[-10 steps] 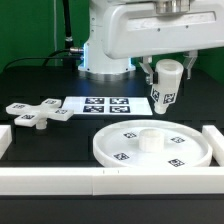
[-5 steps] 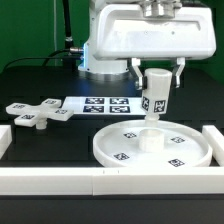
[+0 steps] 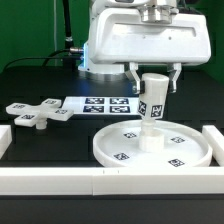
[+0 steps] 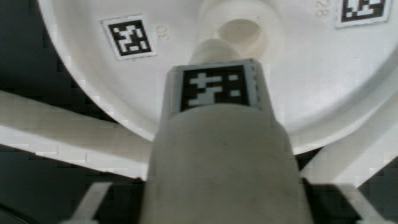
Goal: Assemble round table
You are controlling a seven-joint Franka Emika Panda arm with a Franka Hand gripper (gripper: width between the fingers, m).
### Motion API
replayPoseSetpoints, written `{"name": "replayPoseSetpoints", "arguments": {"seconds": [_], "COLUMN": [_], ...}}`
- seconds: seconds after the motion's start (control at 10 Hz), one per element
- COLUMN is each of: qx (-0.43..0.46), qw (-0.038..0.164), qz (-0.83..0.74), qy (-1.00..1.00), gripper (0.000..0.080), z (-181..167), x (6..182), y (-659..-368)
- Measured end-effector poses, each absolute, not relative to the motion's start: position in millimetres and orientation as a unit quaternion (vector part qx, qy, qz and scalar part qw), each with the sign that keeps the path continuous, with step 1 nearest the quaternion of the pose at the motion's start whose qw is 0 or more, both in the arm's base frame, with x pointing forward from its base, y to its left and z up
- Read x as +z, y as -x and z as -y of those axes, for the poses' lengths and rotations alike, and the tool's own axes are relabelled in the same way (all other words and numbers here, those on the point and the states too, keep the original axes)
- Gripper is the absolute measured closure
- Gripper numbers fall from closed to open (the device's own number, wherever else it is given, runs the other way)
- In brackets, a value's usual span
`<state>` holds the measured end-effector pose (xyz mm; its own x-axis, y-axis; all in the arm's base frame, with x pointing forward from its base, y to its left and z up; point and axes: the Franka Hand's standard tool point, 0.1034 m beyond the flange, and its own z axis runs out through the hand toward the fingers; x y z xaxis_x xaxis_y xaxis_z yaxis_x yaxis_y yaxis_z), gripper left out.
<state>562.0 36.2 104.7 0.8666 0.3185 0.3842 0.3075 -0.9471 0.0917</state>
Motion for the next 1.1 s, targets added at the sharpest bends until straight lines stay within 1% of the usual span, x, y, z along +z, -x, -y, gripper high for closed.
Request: {"name": "replayPoseSetpoints", "arguments": {"seconds": [1.1], "qx": [0.189], "qw": [0.009], "qz": [-0.171], "qy": [-0.967], "gripper": [0.0392], "z": [-47], "x": [91.2], "y": [-555]}}
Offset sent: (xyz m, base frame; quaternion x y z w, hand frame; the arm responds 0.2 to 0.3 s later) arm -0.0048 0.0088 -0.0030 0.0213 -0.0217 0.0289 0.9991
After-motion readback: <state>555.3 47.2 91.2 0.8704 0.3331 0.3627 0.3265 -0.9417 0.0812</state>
